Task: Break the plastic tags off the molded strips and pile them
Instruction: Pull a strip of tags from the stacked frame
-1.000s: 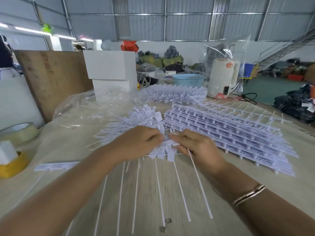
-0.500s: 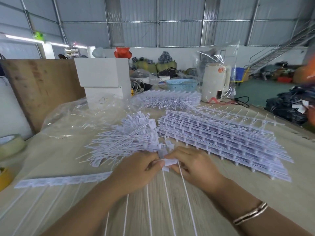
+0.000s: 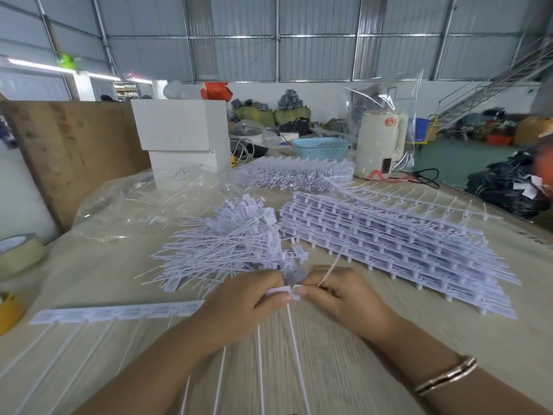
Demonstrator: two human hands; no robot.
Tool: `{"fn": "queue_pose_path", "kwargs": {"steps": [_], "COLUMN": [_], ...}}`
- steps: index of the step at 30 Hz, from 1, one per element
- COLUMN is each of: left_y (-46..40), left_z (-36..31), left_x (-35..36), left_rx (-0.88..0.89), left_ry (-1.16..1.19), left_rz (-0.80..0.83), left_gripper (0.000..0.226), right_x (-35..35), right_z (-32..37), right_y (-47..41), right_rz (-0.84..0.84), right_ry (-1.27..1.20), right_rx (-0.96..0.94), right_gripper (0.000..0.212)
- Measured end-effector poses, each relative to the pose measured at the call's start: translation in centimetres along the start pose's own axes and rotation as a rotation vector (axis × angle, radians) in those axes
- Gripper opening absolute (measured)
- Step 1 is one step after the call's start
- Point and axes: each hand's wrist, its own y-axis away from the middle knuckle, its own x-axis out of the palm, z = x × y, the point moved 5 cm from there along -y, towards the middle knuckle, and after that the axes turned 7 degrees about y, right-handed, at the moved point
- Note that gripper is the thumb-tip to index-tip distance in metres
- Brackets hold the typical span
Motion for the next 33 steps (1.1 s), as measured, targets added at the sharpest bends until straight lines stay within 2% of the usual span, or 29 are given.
{"fn": "queue_pose_path", "kwargs": {"steps": [2,7,10,12,15,18,22,24,26,28,30,33], "left_y": [0.1,0.0,0.3,0.6,0.7,0.6,0.7,0.7,0.8,0.8,0.7,0.5], "left_z": [-0.3,-0.8,-0.7,-0.6,-0.4,-0.1,0.4,0.6,1.2,1.4,1.3,0.5], "left_x": [-0.1,-0.5,-0.7,-0.8,-1.0,-1.0,-0.9,-0.9,-0.6,-0.3,-0.1,0.1], "left_rx": [0.013,0.063,0.075,0.055,0.019,0.009,-0.058,-0.108,-0.158,-0.184,-0.169,-0.117], "left_ry": [-0.003,0.059,0.129,0.185,0.221,0.175,0.066,0.064,0.069,0.050,0.027,0.064], "left_rz": [-0.019,-0.058,-0.038,-0.026,-0.005,0.022,0.050,0.033,0.042,0.060,0.038,-0.016], "left_gripper": [0.034,0.035,0.045,0.045,0.030,0.021,0.005,0.016,0.026,0.035,0.037,0.035], "right_x": [0.0,0.2,-0.6,-1.8,-1.7,0.4,2.0,2.0,1.6,0.8,0.0,0.4], "right_z": [-0.1,-0.2,-1.3,-2.4,-1.8,-0.7,-0.5,-0.6,-0.5,-0.2,0.0,1.4], "right_y": [0.0,-0.2,-0.4,-0.1,0.0,-0.1,0.1,0.3,0.2,0.0,-0.1,-0.2], "right_rz": [-0.005,0.005,-0.109,-0.159,0.013,0.207,0.335,0.372,0.352,0.252,0.117,0.102], "right_ry": [-0.077,-0.345,-0.530,-0.434,-0.108,0.030,0.266,0.318,0.311,0.299,0.324,0.389], "right_rx": [0.033,0.135,0.259,0.307,0.137,0.010,-0.108,-0.116,-0.107,-0.082,-0.037,-0.125], "right_gripper": [0.029,0.033,0.022,0.025,0.025,0.036,0.048,0.054,0.052,0.049,0.044,0.038]}}
